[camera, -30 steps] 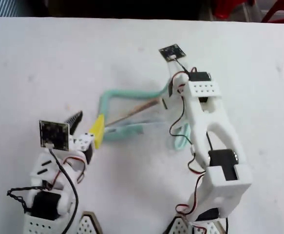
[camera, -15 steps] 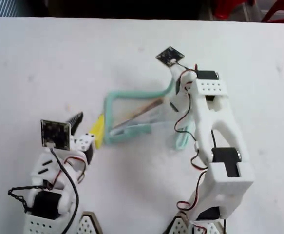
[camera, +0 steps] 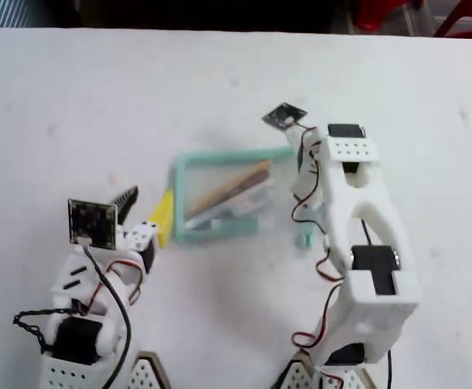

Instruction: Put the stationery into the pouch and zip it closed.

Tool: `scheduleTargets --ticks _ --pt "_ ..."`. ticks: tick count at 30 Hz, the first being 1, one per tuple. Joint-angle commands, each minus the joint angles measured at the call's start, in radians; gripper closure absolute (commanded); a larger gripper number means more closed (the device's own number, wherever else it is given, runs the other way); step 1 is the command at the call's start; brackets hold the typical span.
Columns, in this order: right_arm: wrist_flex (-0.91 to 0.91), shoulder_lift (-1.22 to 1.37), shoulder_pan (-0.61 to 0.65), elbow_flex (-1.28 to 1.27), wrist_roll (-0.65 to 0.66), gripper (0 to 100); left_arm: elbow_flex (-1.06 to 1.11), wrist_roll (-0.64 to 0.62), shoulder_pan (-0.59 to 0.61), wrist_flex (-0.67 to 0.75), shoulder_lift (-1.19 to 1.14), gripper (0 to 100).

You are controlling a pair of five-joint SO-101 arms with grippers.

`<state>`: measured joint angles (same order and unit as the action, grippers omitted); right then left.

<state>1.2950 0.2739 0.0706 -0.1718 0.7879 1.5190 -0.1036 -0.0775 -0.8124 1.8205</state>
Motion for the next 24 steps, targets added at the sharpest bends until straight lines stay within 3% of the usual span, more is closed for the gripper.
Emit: scheduleTargets --ticks 1,11,13,18,21,24 --pt "0.088 -0.163 -0.015 -0.005 -0.031 47.2 -0.009 0.012 -0.007 0.0 0.004 79" --pt "0.262 -0.687 0.021 -0.011 -0.215 49.1 -0.008 0.012 -0.005 -0.003 0.004 79" --pt "0.263 -0.773 0.025 -0.025 -0.27 58.2 -0.008 0.012 -0.005 -0.003 0.004 79" --pt "0.157 -0.872 0.053 -0.15 -0.397 99.8 -0.055 0.014 -0.005 -0.064 0.004 79" --pt "0.044 -0.88 0.053 -0.252 -0.454 87.1 -0.138 0.014 -0.005 -0.147 0.002 79" --pt "-0.015 -0.886 0.053 -0.285 -0.509 86.7 -0.23 0.063 -0.01 -0.204 0.001 79"
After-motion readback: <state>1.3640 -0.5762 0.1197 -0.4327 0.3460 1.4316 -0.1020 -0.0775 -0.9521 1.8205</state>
